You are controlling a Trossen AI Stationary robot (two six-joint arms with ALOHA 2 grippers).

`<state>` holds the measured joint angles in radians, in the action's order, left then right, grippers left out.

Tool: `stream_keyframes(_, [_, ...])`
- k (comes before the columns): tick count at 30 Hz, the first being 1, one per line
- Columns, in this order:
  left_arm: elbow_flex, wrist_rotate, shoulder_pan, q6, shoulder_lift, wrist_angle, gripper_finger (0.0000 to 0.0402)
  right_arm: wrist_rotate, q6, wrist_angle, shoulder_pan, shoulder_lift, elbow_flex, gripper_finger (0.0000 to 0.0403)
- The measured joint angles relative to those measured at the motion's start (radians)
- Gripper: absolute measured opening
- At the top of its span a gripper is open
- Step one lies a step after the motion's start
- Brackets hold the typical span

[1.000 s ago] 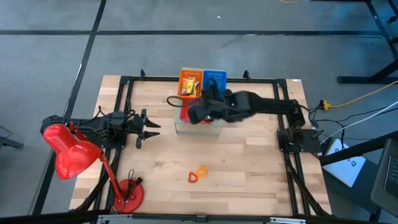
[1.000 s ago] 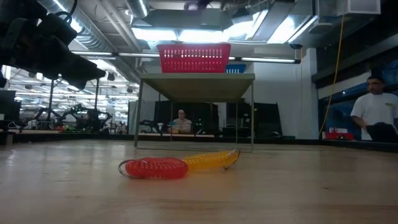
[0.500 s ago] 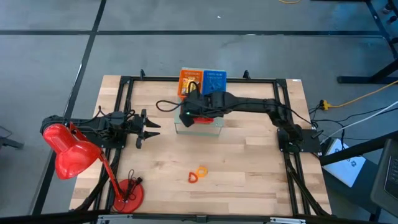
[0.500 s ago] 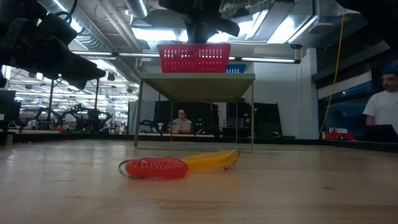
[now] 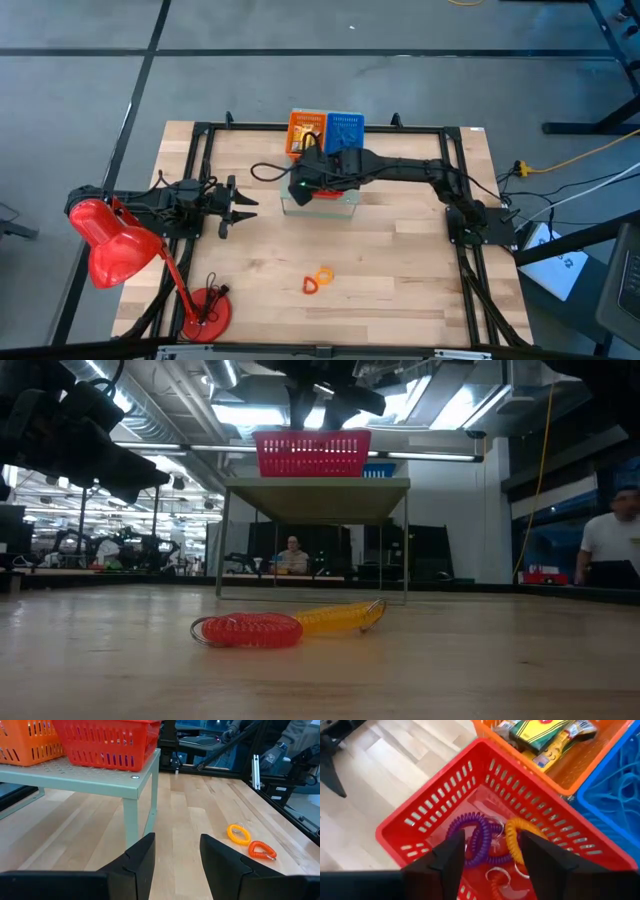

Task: Pick & Place Office Desk Supplies
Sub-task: Put the yellow spring keychain into the red bin

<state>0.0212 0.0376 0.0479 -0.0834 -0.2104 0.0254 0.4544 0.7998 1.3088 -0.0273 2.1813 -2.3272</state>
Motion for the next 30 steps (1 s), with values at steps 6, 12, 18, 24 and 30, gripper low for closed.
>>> stream_keyframes(6, [0.000, 0.000, 0.000, 0.000, 0.000, 0.000, 0.0150, -0.001, 0.047, -0.011, -0.022, -0.060, 0.000, 0.0214])
stream_keyframes(12, [0.000, 0.000, 0.000, 0.000, 0.000, 0.000, 0.0150, 0.005, 0.140, -0.064, -0.144, -0.151, -0.003, 0.0196])
stream_keyframes(18, [0.000, 0.000, 0.000, 0.000, 0.000, 0.000, 0.0150, -0.095, 0.283, -0.046, -0.280, -0.118, -0.002, 0.0174])
stream_keyframes(24, [0.000, 0.000, 0.000, 0.000, 0.000, 0.000, 0.0150, -0.163, 0.445, 0.064, -0.345, 0.004, -0.001, 0.0170])
stream_keyframes(30, [0.000, 0.000, 0.000, 0.000, 0.000, 0.000, 0.0150, -0.264, 0.459, 0.050, -0.355, 0.118, 0.000, 0.0190])
